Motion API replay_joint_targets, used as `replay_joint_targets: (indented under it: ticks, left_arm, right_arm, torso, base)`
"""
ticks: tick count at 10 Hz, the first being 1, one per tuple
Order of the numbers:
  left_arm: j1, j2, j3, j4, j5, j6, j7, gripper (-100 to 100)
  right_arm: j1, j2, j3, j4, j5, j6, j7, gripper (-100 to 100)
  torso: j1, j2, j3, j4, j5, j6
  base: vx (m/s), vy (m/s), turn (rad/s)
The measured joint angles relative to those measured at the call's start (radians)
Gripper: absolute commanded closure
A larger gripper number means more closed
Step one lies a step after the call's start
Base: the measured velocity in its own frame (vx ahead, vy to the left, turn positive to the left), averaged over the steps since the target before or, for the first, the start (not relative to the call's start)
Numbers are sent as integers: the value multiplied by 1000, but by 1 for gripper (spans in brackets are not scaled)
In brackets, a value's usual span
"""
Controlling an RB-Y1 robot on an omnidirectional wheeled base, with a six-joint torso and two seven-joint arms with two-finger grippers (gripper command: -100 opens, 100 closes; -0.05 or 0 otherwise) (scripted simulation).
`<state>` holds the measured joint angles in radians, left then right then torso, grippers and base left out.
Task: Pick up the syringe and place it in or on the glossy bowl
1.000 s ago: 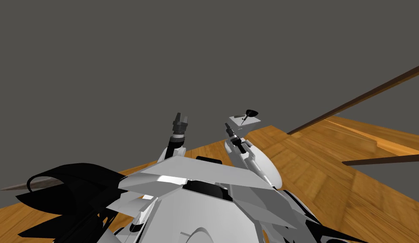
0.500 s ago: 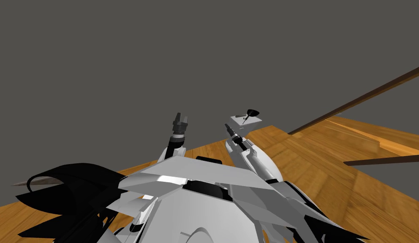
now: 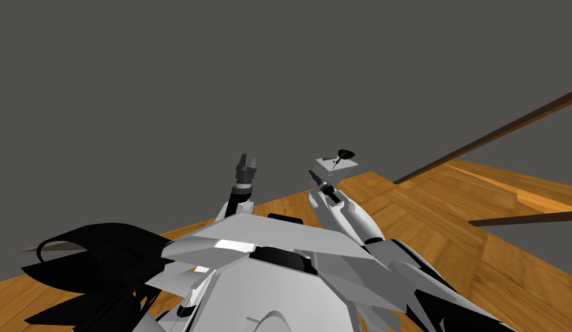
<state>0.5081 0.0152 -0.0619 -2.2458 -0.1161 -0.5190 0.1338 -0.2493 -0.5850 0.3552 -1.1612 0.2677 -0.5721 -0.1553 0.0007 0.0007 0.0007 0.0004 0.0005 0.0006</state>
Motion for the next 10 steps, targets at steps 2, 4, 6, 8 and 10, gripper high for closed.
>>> replay_joint_targets:
  ticks: [2,4,6,8,10]
  left_arm:
    - [0,0,0,0,0,0,0,0]
    - [0,0,0,0,0,0,0,0]
    - [0,0,0,0,0,0,0,0]
    - [0,0,0,0,0,0,0,0]
    - [0,0,0,0,0,0,0,0]
  right_arm:
    - [-27,-30,9,51,17,-3,14,-100]
    - [-62,-58,19,100,35,-3,25,-100]
    - [-85,-79,25,138,46,-5,32,-100]
    - [-115,-110,34,169,63,3,41,-100]
    - [-133,-119,35,219,70,-10,52,-100]
  torso:
    - [0,0,0,0,0,0]
    - [0,-1,0,0,0,0]
    - [-1,-1,-1,0,0,0]
    - [-1,-1,-1,0,0,0]
    - [-1,-1,-1,0,0,0]
  base:
    - [-9,26,-2]
    - [-2,14,0]
    - [0,11,-3]
    - [6,15,-5]
    - [5,6,-3]
